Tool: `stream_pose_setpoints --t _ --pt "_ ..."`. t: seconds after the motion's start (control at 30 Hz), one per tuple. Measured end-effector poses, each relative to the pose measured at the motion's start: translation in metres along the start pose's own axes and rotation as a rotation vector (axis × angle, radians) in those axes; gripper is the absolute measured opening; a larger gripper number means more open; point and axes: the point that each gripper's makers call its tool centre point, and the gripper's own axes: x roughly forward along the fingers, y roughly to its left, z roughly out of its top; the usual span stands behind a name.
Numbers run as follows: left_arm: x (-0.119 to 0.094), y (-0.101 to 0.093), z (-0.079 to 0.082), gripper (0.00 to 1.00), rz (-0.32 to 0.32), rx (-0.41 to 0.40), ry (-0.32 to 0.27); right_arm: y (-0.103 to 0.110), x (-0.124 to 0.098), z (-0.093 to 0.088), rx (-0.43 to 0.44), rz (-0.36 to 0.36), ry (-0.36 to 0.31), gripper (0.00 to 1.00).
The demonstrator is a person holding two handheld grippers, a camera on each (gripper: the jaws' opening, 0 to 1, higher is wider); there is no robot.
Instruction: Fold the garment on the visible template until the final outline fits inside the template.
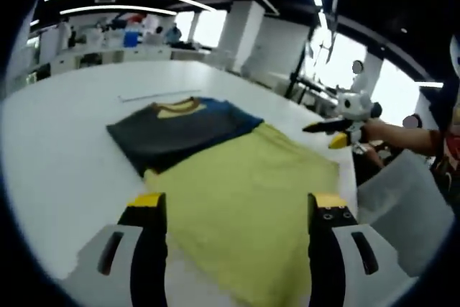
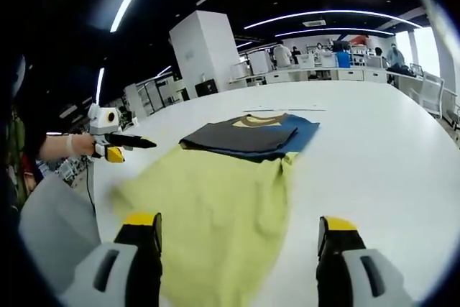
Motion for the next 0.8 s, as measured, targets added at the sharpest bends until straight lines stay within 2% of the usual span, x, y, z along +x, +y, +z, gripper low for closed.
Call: stream_pose_setpoints --t 0.23,0.3,0.43,0.5,0.63,0.67,0.8 --pt "-0.018 0.003 -0.014 0.76 0.034 -0.035 0.006 0.011 0.000 -0.001 -0.023 0.020 0.021 0.89" --pt "-0.022 -0.001 -0.018 0.77 0.022 -0.037 0.007 0.014 -0.005 0.000 0.006 0.029 0.012 0.89" --pt "-0.032 0.003 -0.035 0.77 0.020 -0.037 0.053 0.013 -0.014 -0.007 -0.012 0.012 0.030 0.87" --pt "-0.035 0.001 -0.037 0.77 0.021 -0.051 0.050 0.014 -0.018 -0.009 -0.009 0.009 0.034 0.87" --pt "-0.041 -0.004 -0.045 0.76 0.012 -0.069 0.067 0.012 -0.030 -0.018 0.002 0.006 0.057 0.79" --pt "-0.044 -0.008 -0.052 0.76 0.007 -0.061 0.095 0.013 -0.034 -0.020 0.009 0.007 0.060 0.77" --pt "-0.050 -0.011 -0.059 0.74 0.004 -0.078 0.102 0.014 -0.043 -0.028 0.020 -0.004 0.076 0.74"
